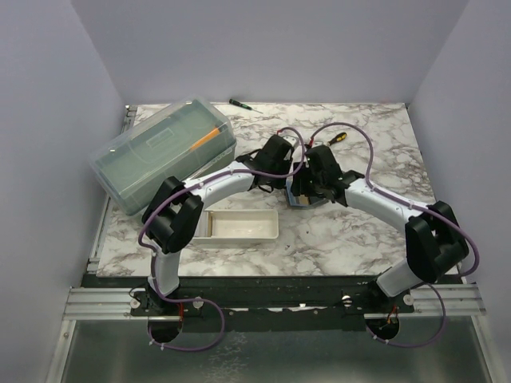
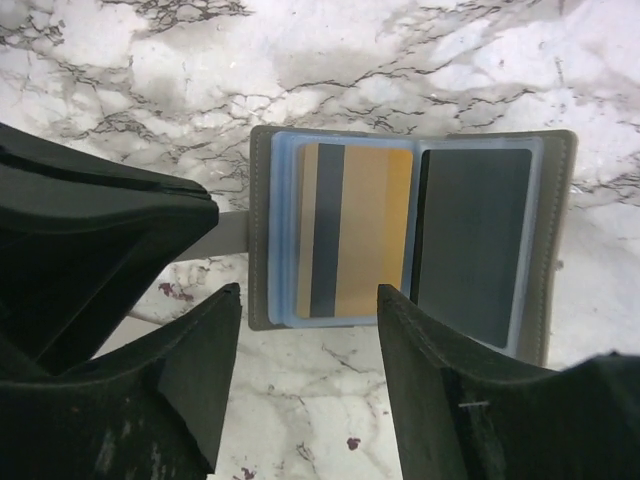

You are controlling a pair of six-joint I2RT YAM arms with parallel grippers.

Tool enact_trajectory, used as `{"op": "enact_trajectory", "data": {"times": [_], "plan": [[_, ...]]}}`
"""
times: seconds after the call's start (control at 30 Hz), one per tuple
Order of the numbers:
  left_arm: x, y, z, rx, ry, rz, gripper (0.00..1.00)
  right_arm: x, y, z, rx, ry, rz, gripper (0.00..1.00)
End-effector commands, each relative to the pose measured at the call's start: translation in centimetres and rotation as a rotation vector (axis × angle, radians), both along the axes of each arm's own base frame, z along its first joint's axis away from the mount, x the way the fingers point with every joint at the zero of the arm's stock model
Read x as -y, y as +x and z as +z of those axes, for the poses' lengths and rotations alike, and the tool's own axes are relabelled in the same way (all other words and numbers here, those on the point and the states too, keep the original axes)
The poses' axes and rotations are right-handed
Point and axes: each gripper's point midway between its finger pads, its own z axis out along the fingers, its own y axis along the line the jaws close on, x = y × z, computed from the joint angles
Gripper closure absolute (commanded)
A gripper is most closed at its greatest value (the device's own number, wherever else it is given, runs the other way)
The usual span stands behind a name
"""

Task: Put the credit cards into the card holder
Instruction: Open the card holder at the center of the board.

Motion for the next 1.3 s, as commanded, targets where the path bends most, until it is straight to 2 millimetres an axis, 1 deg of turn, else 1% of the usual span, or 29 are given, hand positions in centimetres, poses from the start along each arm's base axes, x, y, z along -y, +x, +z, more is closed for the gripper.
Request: {"op": "enact_trajectory", "data": {"times": [0.0, 0.1, 0.17, 0.2, 0.3, 0.37, 0.53, 0.63, 0.73, 0.8, 0.87, 0.97, 1.07, 1.13, 1.27], "plan": [[0.1, -0.1, 3.1, 0.062, -0.037, -0.014, 1.0, -1.0, -0.1, -2.2, -0.014, 0.055, 0.009, 0.37], [0.1, -0.1, 3.4, 0.065, -0.044, -0.011, 1.0, -1.3, -0.1, -2.9, -0.014, 0.076, 0.006, 0.34], [0.1, -0.1, 3.4, 0.066, -0.044, -0.01, 1.0, -0.9, -0.1, -3.2, -0.013, 0.07, -0.022, 0.35], [0.1, -0.1, 3.4, 0.065, -0.044, -0.011, 1.0, -0.6, -0.1, -3.1, -0.007, 0.078, -0.036, 0.35], [0.2, -0.2, 3.3, 0.064, -0.043, -0.011, 1.0, 0.0, -0.1, -2.2, 0.019, 0.172, -0.046, 0.38], [0.5, -0.5, 3.3, 0.05, -0.058, -0.03, 1.0, 0.3, 0.1, -2.0, 0.025, 0.169, -0.047, 0.38], [0.6, -0.6, 3.5, 0.049, -0.065, -0.034, 1.0, -0.3, -0.1, -3.1, -0.026, 0.159, -0.01, 0.43], [0.5, -0.5, 3.5, 0.051, -0.062, -0.032, 1.0, -0.6, -0.1, -3.2, -0.03, 0.167, -0.002, 0.43], [0.5, -0.6, 3.6, 0.054, -0.061, -0.033, 1.0, 0.1, 0.0, -3.4, -0.036, 0.133, -0.028, 0.43], [0.4, -0.5, 3.6, 0.057, -0.058, -0.029, 1.0, 1.2, 0.3, -3.3, -0.023, 0.088, -0.076, 0.44], [0.4, -0.4, 3.6, 0.06, -0.056, -0.028, 1.0, 1.6, 0.4, -2.8, -0.003, 0.083, -0.088, 0.44], [0.4, -0.4, 3.5, 0.059, -0.055, -0.03, 1.0, 1.3, 0.2, -1.9, 0.016, 0.109, -0.066, 0.4], [0.4, -0.5, 3.6, 0.06, -0.057, -0.03, 1.0, 1.8, 0.3, -1.9, 0.022, 0.089, -0.089, 0.41], [0.4, -0.5, 3.7, 0.061, -0.058, -0.032, 1.0, 1.4, 0.1, -1.6, 0.021, 0.106, -0.066, 0.4], [0.4, -0.5, 3.7, 0.059, -0.059, -0.033, 1.0, 0.5, -0.1, -0.6, 0.033, 0.16, -0.036, 0.35]]}}
